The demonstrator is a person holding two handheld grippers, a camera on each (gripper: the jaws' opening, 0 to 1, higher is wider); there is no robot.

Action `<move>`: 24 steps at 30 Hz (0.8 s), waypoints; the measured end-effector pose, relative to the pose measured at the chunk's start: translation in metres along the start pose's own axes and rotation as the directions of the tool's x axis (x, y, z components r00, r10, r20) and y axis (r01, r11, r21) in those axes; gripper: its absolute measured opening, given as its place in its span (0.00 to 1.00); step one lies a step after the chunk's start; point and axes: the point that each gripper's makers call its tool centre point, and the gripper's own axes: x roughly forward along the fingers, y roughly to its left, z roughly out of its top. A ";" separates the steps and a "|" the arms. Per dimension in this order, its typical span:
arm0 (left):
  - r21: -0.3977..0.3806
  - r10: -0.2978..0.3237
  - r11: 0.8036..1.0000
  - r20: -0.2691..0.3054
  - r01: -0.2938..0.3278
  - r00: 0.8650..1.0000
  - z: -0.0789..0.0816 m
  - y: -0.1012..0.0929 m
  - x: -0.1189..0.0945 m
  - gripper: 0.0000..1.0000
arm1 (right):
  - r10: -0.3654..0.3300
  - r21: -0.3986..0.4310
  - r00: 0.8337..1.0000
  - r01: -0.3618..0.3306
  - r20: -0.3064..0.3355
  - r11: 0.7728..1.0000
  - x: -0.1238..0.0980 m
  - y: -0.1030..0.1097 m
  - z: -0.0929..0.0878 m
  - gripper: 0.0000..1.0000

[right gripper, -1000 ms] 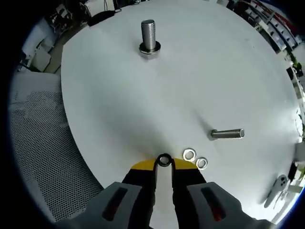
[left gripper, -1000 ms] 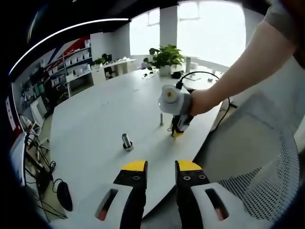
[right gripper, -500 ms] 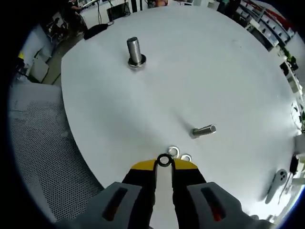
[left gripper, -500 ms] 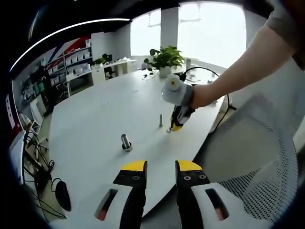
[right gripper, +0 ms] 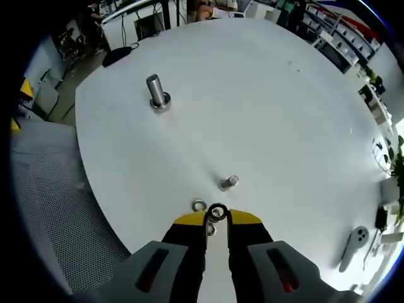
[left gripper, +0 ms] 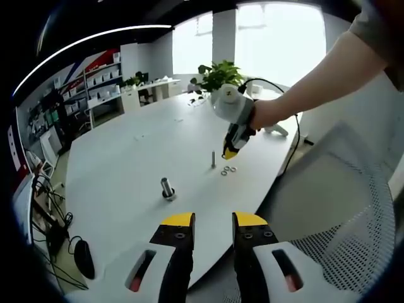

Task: Place the washer onto the threaded stud by aligning its center hole with the stud, sliding it down to the base, and recovering from edge contact or off-axis alignment until the washer reaches the visible bottom stop.

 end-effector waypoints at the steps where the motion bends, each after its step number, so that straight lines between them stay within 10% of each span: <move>1: -0.001 0.000 1.000 0.000 0.000 1.000 0.000 0.000 0.000 0.21 | -0.002 0.001 1.000 0.002 0.004 1.000 -0.001 -0.001 0.001 0.13; 24: 0.000 0.000 1.000 -0.005 0.000 1.000 -0.001 0.000 0.000 0.21 | -0.009 -0.049 0.998 0.012 0.069 0.999 -0.007 -0.007 0.028 0.13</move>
